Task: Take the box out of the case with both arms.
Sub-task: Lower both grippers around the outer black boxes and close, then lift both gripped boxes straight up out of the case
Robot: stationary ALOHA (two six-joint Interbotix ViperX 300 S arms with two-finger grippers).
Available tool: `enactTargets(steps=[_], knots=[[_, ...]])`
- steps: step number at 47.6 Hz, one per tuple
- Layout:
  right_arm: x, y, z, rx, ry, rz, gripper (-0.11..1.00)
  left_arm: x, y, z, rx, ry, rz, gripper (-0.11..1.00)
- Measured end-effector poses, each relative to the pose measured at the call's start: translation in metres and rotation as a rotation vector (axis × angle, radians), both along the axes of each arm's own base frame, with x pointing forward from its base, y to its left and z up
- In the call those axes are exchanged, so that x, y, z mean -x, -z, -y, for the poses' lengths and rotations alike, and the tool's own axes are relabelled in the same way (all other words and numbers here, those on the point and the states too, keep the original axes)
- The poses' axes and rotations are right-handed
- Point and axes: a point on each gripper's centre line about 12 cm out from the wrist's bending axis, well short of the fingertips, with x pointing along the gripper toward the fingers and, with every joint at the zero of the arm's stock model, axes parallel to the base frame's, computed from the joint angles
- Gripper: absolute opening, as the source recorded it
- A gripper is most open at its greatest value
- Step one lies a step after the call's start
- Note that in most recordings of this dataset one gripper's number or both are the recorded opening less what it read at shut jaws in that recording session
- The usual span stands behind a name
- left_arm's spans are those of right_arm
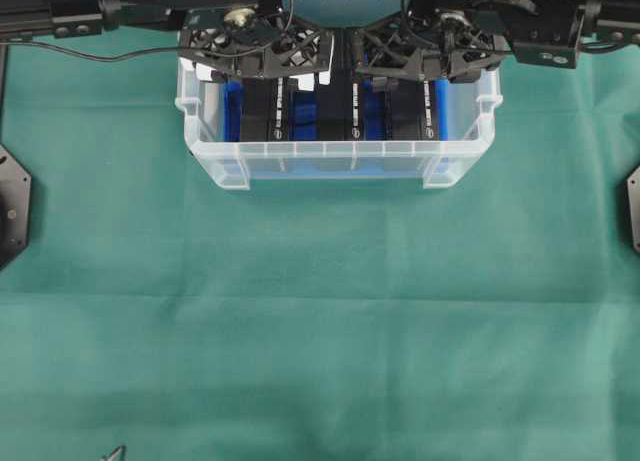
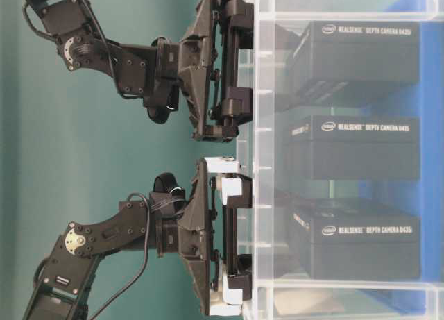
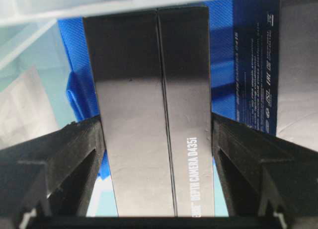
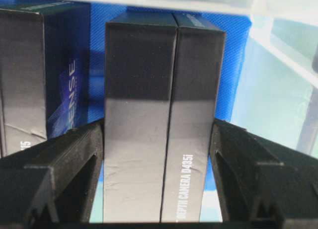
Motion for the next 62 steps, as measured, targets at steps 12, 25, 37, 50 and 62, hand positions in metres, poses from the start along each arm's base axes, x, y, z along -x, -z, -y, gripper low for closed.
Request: enactTargets(steps=[12, 25, 37, 50, 62], knots=[[-0.001, 0.000, 0.000, 0.001, 0.000, 0.003, 0.65, 0.000, -0.001, 0.000, 0.001, -0.002, 0.004, 0.63], [-0.002, -0.002, -0.001, 0.003, -0.003, 0.009, 0.65, 0.001, -0.006, 0.002, 0.002, -0.005, 0.009, 0.64], [-0.005, -0.029, -0.003, 0.016, -0.010, 0.045, 0.65, -0.003, -0.030, 0.005, -0.009, 0.014, 0.032, 0.64], [-0.002, -0.082, -0.007, 0.035, -0.014, 0.065, 0.65, -0.005, -0.081, 0.010, -0.021, 0.014, 0.066, 0.64], [0.002, -0.127, -0.014, 0.062, -0.022, 0.051, 0.65, 0.006, -0.136, 0.013, -0.037, 0.001, 0.112, 0.64]])
